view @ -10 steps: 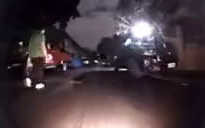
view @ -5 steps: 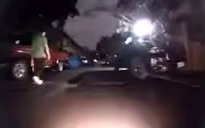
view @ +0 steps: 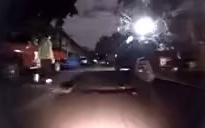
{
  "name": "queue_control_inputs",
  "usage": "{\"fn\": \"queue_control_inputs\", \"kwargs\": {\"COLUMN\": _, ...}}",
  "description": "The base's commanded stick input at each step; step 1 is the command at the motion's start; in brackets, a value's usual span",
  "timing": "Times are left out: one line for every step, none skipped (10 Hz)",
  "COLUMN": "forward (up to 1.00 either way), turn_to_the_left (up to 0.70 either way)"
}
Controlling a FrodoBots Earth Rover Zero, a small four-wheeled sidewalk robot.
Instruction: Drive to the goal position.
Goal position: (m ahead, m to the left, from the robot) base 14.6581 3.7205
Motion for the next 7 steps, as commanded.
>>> {"fn": "queue_control_inputs", "kwargs": {"forward": 0.83, "turn_to_the_left": 0.0}}
{"fn": "queue_control_inputs", "kwargs": {"forward": 0.74, "turn_to_the_left": 0.0}}
{"fn": "queue_control_inputs", "kwargs": {"forward": 0.65, "turn_to_the_left": 0.0}}
{"fn": "queue_control_inputs", "kwargs": {"forward": 0.56, "turn_to_the_left": 0.0}}
{"fn": "queue_control_inputs", "kwargs": {"forward": 0.4, "turn_to_the_left": 0.0}}
{"fn": "queue_control_inputs", "kwargs": {"forward": 0.3, "turn_to_the_left": 0.0}}
{"fn": "queue_control_inputs", "kwargs": {"forward": 0.3, "turn_to_the_left": 0.0}}
